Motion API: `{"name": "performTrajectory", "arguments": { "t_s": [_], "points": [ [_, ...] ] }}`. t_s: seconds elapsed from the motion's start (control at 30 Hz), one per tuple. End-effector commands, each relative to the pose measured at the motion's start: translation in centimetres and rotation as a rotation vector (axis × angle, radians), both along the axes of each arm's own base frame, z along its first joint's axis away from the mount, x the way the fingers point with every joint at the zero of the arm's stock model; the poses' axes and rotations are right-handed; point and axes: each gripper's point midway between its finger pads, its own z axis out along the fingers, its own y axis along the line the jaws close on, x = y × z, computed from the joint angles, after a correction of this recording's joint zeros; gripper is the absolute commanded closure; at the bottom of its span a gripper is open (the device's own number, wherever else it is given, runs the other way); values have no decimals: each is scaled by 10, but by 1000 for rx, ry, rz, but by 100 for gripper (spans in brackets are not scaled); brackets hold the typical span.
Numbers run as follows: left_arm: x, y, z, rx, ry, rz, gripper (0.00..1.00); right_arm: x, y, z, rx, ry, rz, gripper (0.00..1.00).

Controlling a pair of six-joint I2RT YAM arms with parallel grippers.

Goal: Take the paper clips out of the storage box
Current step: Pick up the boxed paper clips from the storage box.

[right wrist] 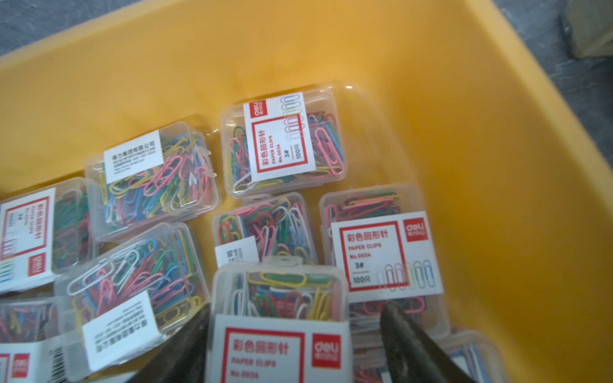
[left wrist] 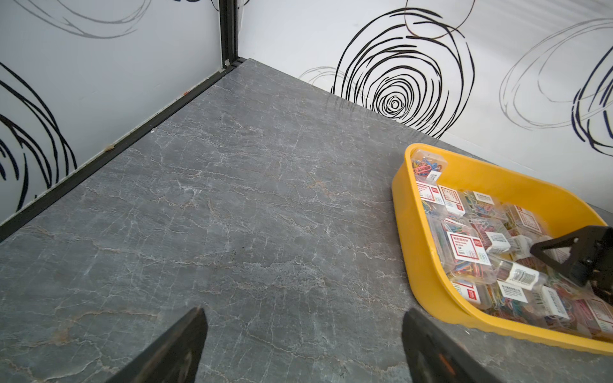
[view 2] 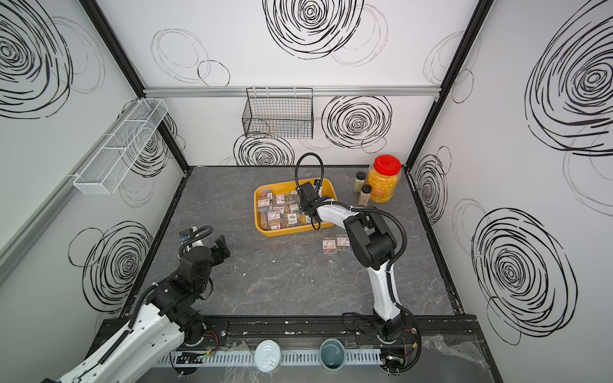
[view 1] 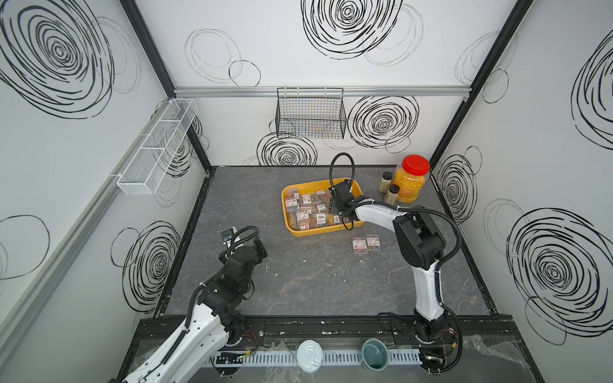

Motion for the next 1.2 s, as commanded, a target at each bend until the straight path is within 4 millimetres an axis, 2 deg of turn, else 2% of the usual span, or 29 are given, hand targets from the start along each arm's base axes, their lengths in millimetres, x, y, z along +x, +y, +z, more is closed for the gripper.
{"name": "performTrajectory", "arguments": {
  "t_s": [0.0, 0.4, 0.57, 0.7, 0.8, 0.93, 1.07, 1.17],
  "points": [
    [0, 2, 0, 0, -8, 14, 5, -3, 8, 13, 40, -16, 14, 28],
    [-1, 1, 0, -1, -11, 10, 5, -1, 19, 22, 27, -16, 70, 56],
    [-1, 2, 1, 0, -12, 17, 5, -3, 24, 46, 27, -47, 99, 63],
    [-1, 3, 0, 0, -11, 19, 5, -9, 20, 67, 19, -83, 108, 65],
    [0, 1, 0, 3, -8, 14, 5, -20, 17, 87, 35, -116, 119, 67],
    [1, 0, 0, 9, -2, 11, 5, -45, 10, 109, 40, -163, 132, 67],
    [1, 0, -1, 13, 3, 16, 5, -82, 0, 115, 28, -194, 148, 69],
    [1, 0, -1, 15, 2, 18, 5, -115, -10, 113, 49, -226, 140, 70]
  ]
}}
